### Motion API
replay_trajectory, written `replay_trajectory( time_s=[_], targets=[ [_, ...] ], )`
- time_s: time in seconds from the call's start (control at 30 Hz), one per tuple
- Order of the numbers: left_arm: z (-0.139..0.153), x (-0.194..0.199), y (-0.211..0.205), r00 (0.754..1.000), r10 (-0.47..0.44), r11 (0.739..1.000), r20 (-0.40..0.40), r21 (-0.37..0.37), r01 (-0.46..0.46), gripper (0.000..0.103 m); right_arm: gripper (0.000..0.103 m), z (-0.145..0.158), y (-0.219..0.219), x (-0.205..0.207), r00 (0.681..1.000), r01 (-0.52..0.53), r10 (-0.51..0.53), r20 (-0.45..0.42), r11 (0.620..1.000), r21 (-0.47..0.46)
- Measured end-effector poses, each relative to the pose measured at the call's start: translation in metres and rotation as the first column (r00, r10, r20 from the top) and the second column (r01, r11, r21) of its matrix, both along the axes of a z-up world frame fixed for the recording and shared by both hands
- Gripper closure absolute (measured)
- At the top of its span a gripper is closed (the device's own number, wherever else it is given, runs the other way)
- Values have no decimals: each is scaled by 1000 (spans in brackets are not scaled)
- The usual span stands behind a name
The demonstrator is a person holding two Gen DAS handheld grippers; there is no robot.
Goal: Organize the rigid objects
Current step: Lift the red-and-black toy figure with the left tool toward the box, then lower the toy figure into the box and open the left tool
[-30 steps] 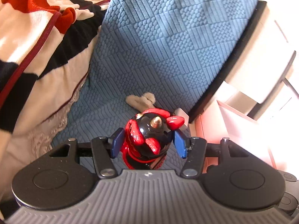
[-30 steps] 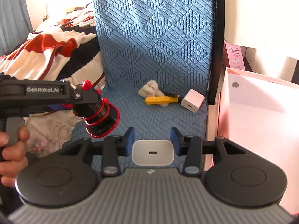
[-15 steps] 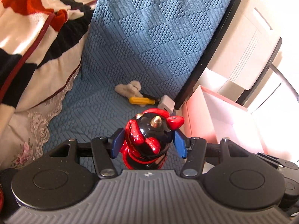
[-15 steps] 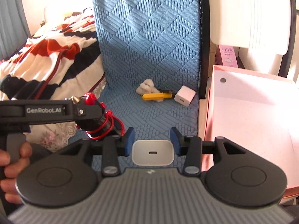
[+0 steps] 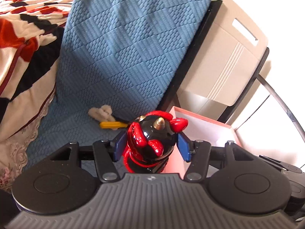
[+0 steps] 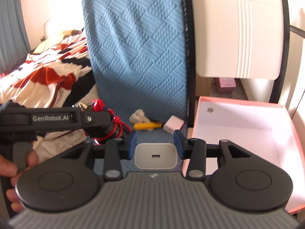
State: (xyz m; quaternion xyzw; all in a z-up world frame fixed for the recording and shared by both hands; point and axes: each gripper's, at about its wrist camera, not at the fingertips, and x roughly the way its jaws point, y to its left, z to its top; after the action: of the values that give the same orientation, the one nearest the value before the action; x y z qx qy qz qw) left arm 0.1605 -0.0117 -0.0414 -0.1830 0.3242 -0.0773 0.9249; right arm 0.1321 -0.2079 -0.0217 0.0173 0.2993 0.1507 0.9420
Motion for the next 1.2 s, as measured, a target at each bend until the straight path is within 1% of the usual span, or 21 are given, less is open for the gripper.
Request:
replay_trajectory(
  time_s=[0.3,0.43,0.53,0.7,0.9,1.07,1.2],
  targets=[
    [44,24,-51,996,-52,998,67,25,50,40,58,30,-47,11,999,30,-31,41,999,16],
    [52,33,-77,995,-73,997,75,23,71,40,58,37,-73,15,997,58,-59,54,998,18],
    [51,41,-100,992,-104,995,67,17,103,40,58,34,-95,17,995,84,-85,48,996,15],
    [35,54,-147,988,-151,988,28,21,151,40,58,15,-133,19,990,142,-142,5,990,1],
    [2,63,-193,978,-207,977,-40,45,209,40,58,-17,-172,21,979,193,-195,-58,981,-25],
    [-30,67,-220,967,-231,968,-108,73,240,40,58,-57,-194,23,959,241,-243,-149,970,-28],
    [-51,67,-232,959,-238,964,-154,86,253,40,58,-82,-204,19,943,267,-267,-197,963,-25]
  ],
)
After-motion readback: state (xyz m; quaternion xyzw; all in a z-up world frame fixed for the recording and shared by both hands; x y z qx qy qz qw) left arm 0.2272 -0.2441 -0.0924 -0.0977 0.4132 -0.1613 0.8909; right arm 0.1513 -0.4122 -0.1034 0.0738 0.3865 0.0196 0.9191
